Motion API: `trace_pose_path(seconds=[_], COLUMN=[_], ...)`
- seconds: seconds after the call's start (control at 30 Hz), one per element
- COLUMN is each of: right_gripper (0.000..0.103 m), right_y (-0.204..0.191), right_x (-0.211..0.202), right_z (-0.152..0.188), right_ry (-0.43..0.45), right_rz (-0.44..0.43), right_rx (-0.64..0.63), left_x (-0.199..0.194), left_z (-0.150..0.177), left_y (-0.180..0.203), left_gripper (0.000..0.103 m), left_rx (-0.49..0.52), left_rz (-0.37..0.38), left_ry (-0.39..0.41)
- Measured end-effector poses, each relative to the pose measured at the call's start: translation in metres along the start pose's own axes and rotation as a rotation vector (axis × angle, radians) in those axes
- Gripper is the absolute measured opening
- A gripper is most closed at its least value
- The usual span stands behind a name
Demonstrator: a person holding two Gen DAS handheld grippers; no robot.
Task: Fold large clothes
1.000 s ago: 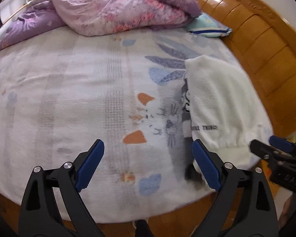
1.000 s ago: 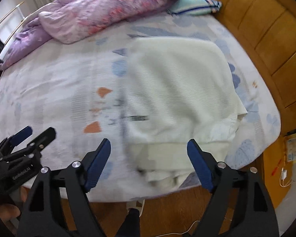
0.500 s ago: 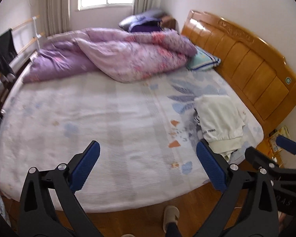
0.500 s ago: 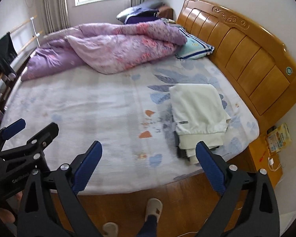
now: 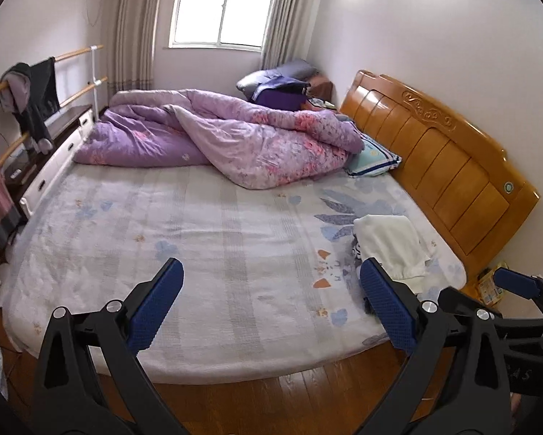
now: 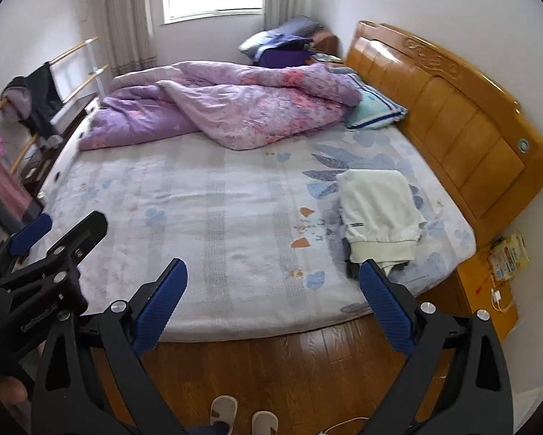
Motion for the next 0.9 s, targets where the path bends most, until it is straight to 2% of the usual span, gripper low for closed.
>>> trace_pose_path(seconds=[0.2,0.37,0.7,0.9], right_gripper=[0.092,0.092,0.092,0.092], right_y=[0.000,0.012,0.044,0.048], right_x=[-0.044,-0.075,-0.135,-0.165], right_z=[0.005,0.013,0.025,0.024], right_ry=[0.073,0.105,0.192,0.244], right_rz=[-0.038,-0.066,-0.089,-0.117], right_rx=[-0.043,-0.056,-0.047,-0.038], left_x=[-0.048,-0.088,-0.150,-0.180], left_z=[0.002,0.008,0.006,0.003], left_y=[0.018,0.041,0.086,0.093], left_gripper=[0.098,0.098,0.098,0.098], left_rx=[0.013,0.051,0.063,0.047], left_rz=[-0.075,-0.130,-0.161,-0.148], left_ry=[0.018,0.072,0.148,0.195])
Point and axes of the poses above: each gripper's, at about its wrist camera, not at the fingertips, and x roughly the way its jaws point, y to its right, z to its underside, the point moved 8 cm from there along x, roughly the way its jaws point, and after that the axes turned 14 degrees about z, right-handed, at the moved point
